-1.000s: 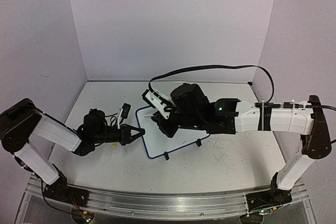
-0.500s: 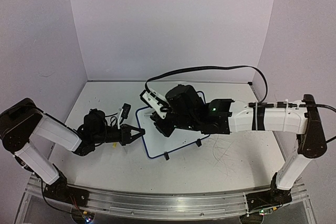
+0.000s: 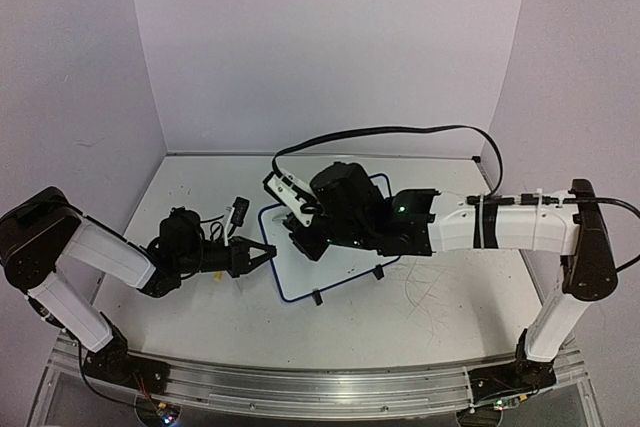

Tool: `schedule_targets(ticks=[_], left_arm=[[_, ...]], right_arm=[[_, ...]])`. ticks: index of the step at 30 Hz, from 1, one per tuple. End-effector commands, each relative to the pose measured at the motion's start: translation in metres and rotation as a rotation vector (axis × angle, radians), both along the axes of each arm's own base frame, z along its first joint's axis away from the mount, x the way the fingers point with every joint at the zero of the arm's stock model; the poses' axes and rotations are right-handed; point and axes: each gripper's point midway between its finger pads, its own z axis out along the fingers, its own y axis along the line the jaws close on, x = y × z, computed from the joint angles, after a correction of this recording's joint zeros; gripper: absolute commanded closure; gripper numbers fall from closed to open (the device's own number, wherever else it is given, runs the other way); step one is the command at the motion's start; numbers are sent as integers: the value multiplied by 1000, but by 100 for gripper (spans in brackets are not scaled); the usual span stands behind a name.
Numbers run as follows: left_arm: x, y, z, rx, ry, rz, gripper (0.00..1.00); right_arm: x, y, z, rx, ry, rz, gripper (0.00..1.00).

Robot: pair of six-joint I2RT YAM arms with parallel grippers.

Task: Write a sentence on the whiteboard

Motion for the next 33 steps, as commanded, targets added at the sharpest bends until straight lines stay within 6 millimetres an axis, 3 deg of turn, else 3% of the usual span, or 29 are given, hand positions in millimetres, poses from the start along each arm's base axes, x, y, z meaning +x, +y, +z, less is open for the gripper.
schedule_targets(ticks=[1,33], left_arm=[[2,-4,9,-19,-21,-15,100],[2,-4,14,-27,-32,-14,100]], right_arm=[[6,9,20,51,-32,-24,100],[14,5,4,21,-34,-78,100]])
